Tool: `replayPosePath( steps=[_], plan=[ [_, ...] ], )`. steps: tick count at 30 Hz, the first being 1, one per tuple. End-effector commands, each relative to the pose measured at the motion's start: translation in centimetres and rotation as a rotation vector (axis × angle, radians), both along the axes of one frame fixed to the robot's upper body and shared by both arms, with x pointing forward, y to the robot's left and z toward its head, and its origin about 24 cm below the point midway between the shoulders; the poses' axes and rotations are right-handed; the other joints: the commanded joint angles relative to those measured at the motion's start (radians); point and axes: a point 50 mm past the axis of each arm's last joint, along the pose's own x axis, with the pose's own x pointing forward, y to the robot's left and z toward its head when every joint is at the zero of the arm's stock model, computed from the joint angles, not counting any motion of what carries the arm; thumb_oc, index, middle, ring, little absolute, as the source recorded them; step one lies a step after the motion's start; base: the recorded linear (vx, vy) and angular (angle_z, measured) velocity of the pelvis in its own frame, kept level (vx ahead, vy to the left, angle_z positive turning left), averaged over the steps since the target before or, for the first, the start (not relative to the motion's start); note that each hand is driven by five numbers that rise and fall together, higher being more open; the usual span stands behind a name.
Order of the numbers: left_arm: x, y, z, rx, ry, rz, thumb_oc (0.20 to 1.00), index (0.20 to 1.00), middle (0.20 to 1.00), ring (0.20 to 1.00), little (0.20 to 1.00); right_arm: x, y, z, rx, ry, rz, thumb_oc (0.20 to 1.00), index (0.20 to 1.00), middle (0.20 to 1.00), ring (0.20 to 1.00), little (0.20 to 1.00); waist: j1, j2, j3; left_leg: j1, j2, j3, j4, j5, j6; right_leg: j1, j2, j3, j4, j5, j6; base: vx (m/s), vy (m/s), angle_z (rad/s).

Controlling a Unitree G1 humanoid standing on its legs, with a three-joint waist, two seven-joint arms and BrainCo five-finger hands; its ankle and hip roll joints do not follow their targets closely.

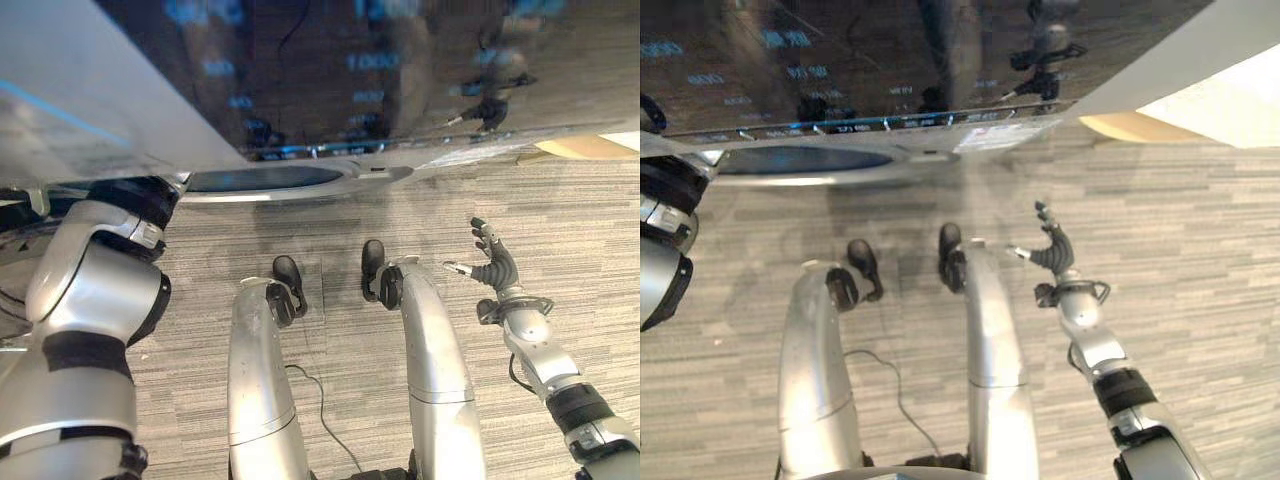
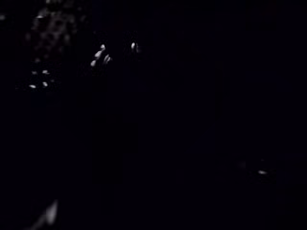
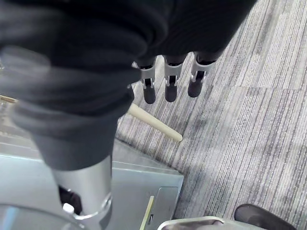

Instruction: Grab the laundry basket,head to the washer,open it,put in the laundry and shut it.

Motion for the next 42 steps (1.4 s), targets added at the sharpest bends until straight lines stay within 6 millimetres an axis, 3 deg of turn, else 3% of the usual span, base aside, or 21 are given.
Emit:
replayPosePath(
  steps=[1,4,10,17,18,22,23,24,27,28,31,39,42],
  plan=[
    [0.5,0.4,-1.7,0.038,0.094,-0.004,1.000,1.000,1.000,1.000,1.000,-1.7,0.4,-1.6,0.032,0.040,0.036,1.000,1.000,1.000,1.000,1.000,-0.017,0.020,-0.131,-0.017,0.012,-0.075,-0.027,-0.018,-0.008,0.029,0.006,0.011,-0.177,0.033,0.067,-0.01,0.006,0.05],
    [1.0,0.4,-3.2,0.128,0.196,0.022,1.000,1.000,1.000,1.000,1.000,-1.8,-0.2,-1.5,0.013,0.047,0.047,1.000,1.000,1.000,1.000,1.000,-0.011,0.017,-0.142,-0.009,0.006,-0.079,-0.037,-0.012,-0.013,0.037,0.004,0.010,-0.182,0.034,0.066,-0.02,0.002,0.05],
    [0.6,-0.2,-5.8,0.105,0.203,-0.062,1.000,1.000,1.000,1.000,1.000,-2.2,-0.4,-2.2,0.029,0.085,0.051,1.000,1.000,1.000,1.000,1.000,0.017,0.005,-0.156,0.032,-0.007,-0.090,-0.074,-0.006,-0.023,0.085,-0.010,-0.007,-0.207,0.027,0.062,-0.02,-0.023,0.12],
    [-2.9,-1.3,-21.2,-0.349,0.476,-0.297,1.000,1.000,1.000,1.000,1.000,-2.7,-0.4,-5.9,-0.011,0.247,-0.035,1.000,1.000,1.000,1.000,1.000,0.079,-0.001,-0.174,0.272,-0.015,-0.076,-0.335,0.054,-0.054,0.312,-0.023,-0.046,-0.430,0.078,0.081,-0.05,0.001,0.13],
    [-3.0,-1.3,-21.3,-0.351,0.478,-0.296,1.000,1.000,1.000,1.000,1.000,-2.7,-0.3,-5.9,-0.013,0.249,-0.034,1.000,1.000,1.000,1.000,1.000,0.077,-0.002,-0.172,0.281,-0.016,-0.075,-0.342,0.056,-0.053,0.320,-0.023,-0.045,-0.435,0.080,0.082,-0.02,0.017,0.26],
    [-6.8,-1.6,-28.6,-0.497,0.658,-0.314,1.000,1.000,1.000,1.000,1.000,-4.0,-1.2,-8.6,-0.032,0.371,-0.090,1.000,1.000,1.000,1.000,1.000,0.105,-0.011,-0.170,0.518,-0.046,-0.058,-0.565,0.105,-0.057,0.531,-0.025,-0.054,-0.623,0.126,0.100,0.03,0.018,0.20],
    [-8.8,-1.3,-31.4,-0.562,0.734,-0.301,1.000,1.000,1.000,1.000,1.000,-4.9,-1.7,-9.9,-0.049,0.432,-0.111,1.000,1.000,1.000,1.000,1.000,0.115,-0.016,-0.169,0.639,-0.064,-0.051,-0.669,0.126,-0.056,0.643,-0.025,-0.060,-0.714,0.146,0.108,0.09,0.007,0.22],
    [-8.9,-1.3,-31.4,-0.562,0.735,-0.301,1.000,1.000,1.000,1.000,1.000,-5.0,-1.7,-9.9,-0.049,0.433,-0.110,1.000,1.000,1.000,1.000,1.000,0.115,-0.017,-0.165,0.648,-0.064,-0.051,-0.675,0.129,-0.056,0.651,-0.025,-0.060,-0.718,0.148,0.108,0.11,0.006,0.24],
    [-12.1,-0.5,-34.5,-0.665,0.814,-0.266,1.000,1.000,1.000,1.000,1.000,-6.7,-2.4,-11.7,-0.077,0.526,-0.134,1.000,1.000,1.000,1.000,1.000,0.133,-0.024,-0.156,0.853,-0.088,-0.046,-0.839,0.165,-0.052,0.842,-0.026,-0.068,-0.861,0.179,0.118,0.12,0.009,0.03],
    [-13.1,-0.3,-35.4,-0.691,0.845,-0.257,1.000,1.000,1.000,1.000,1.000,-7.3,-2.6,-12.3,-0.082,0.557,-0.137,1.000,1.000,1.000,1.000,1.000,0.134,-0.029,-0.154,0.899,-0.099,-0.034,-0.893,0.208,-0.046,0.888,-0.032,-0.075,-0.906,0.217,0.117,0.10,0.046,0.00],
    [-16.8,0.7,-38.8,-0.757,0.980,-0.192,1.000,1.000,1.000,1.000,1.000,-9.5,-3.4,-14.4,-0.094,0.676,-0.161,1.000,1.000,1.000,1.000,1.000,0.144,-0.023,-0.179,1.114,-0.117,-0.008,-1.063,0.243,-0.045,1.099,-0.031,-0.074,-1.056,0.255,0.144,0.22,0.096,-0.09],
    [-21.1,1.9,-42.8,-0.745,1.181,-0.072,1.000,1.000,1.000,1.000,1.000,-12.2,-4.5,-16.9,-0.155,0.834,-0.193,1.000,1.000,1.000,1.000,1.000,0.143,0.006,-0.264,1.348,-0.167,0.046,-1.275,0.275,-0.032,1.290,-0.054,-0.038,-1.254,0.345,0.206,0.12,0.152,-0.21],
    [-21.7,2.2,-43.3,-0.722,1.212,-0.047,1.000,1.000,1.000,1.000,1.000,-12.6,-4.5,-17.3,-0.166,0.858,-0.196,1.000,1.000,1.000,1.000,1.000,0.138,0.013,-0.268,1.384,-0.176,0.060,-1.323,0.299,-0.024,1.274,-0.061,-0.005,-1.233,0.389,0.234,-0.06,0.131,-0.38]
  ],
)
